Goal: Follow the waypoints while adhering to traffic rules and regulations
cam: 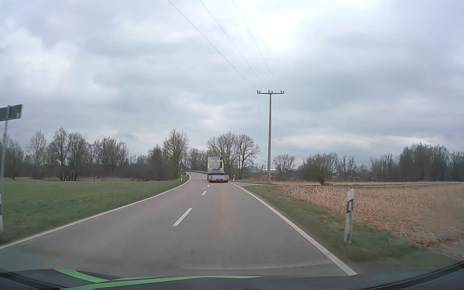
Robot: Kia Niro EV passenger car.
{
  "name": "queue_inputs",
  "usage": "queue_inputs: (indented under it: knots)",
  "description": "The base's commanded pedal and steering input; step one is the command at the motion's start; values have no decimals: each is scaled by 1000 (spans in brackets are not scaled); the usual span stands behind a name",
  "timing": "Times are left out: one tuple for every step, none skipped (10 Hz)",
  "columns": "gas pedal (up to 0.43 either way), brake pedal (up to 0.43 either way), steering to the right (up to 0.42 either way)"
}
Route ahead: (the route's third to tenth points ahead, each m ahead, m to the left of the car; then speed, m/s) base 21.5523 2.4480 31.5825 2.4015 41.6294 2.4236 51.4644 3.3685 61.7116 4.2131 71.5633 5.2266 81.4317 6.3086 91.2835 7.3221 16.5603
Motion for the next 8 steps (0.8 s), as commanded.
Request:
queue_inputs:
  knots:
    - [110, 0, -5]
    - [110, 0, -5]
    - [110, 0, -5]
    - [110, 0, -5]
    - [110, 0, -5]
    - [110, 0, -6]
    - [110, 0, -6]
    - [110, 0, -6]
